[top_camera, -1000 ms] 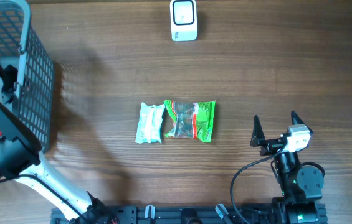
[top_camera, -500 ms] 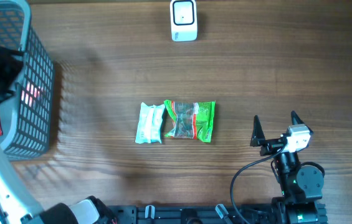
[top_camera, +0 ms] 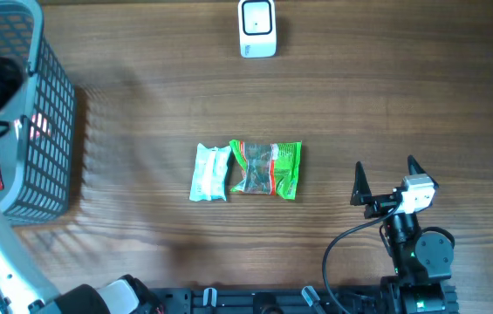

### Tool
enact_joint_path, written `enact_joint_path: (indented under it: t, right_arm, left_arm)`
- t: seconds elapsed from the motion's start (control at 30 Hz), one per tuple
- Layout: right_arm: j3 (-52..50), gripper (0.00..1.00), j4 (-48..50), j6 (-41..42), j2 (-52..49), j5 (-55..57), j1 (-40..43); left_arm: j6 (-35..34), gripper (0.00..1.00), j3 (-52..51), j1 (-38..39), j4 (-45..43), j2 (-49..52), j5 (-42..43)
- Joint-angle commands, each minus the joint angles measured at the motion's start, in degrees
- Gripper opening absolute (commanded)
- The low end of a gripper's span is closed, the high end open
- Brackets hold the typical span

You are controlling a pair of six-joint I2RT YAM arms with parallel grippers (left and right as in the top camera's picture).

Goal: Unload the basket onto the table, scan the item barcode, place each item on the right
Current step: 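Reach into the basket and grasp the red Kleenex tissue pack, then place the red Kleenex pack on the table left of the mint pack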

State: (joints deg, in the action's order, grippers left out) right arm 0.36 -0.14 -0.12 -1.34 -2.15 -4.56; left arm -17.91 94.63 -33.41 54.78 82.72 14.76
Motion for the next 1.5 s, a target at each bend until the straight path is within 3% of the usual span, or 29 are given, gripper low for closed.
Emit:
enact_joint_path:
  t: [0.0, 0.03, 0.07, 0.3, 0.47, 0.73, 0.77, 0.83, 0.9, 1.1, 1.3, 1.47]
  right_arm:
    - [0.0, 1.0, 0.2, 0.2, 0.2, -0.7, 0.1]
    - [0.0, 1.0, 0.2, 0.2, 0.2, -0.7, 0.1]
    - [0.0, 1.0, 0.2, 0.2, 0.2, -0.7, 0.1]
    - [0.0, 1.0, 0.2, 0.2, 0.2, -0.7, 0.1]
    - [0.0, 1.0, 0.2, 0.1, 0.2, -0.7, 0.1]
    - [0.0, 1.0, 0.2, 0.2, 0.2, -0.7, 0.1]
    - [0.0, 1.0, 0.2, 0.2, 0.2, -0.7, 0.1]
    - [0.0, 1.0, 0.2, 0.2, 0.2, -0.7, 0.1]
    - [0.0, 1.0, 0.2, 0.2, 0.2, -0.7, 0.1]
    - [0.0, 1.0, 0.2, 0.2, 0.2, -0.7, 0.1]
    - [0.0, 1.0, 0.2, 0.2, 0.2, -0.7, 0.1]
    - [0.0, 1.0, 0.2, 0.2, 0.2, -0.7, 0.1]
  left_arm:
    - [-3.6, 0.91, -0.1, -1.6, -1.3, 5.4, -9.5]
    - [-3.6, 0.99, -0.1, -1.6, -1.3, 7.5, -12.0]
    - [-3.6, 1.0, -0.1, -1.6, -1.6, 10.2, -14.0]
    - [-3.6, 1.0, -0.1, -1.7, -6.0, 29.7, -14.8]
    - [-4.0, 1.0, -0.1, -1.7, -8.3, 37.4, -14.6]
    - [-14.8, 1.0, -0.2, -1.7, -10.4, 43.1, -14.6]
    - [-14.8, 0.93, -0.2, -1.7, -10.4, 43.1, -14.7]
    - [-14.7, 0.57, -0.2, -1.7, -10.4, 43.1, -14.7]
    - [-14.7, 0.47, -0.2, -1.8, -10.3, 43.1, -14.7]
    - [-14.7, 0.47, 0.1, -3.9, -10.1, 37.6, -14.7]
    - [-14.7, 0.48, 0.2, -5.9, -8.6, 20.4, -14.6]
    - [-14.7, 0.5, 0.2, -1.7, -3.8, 2.5, -9.0]
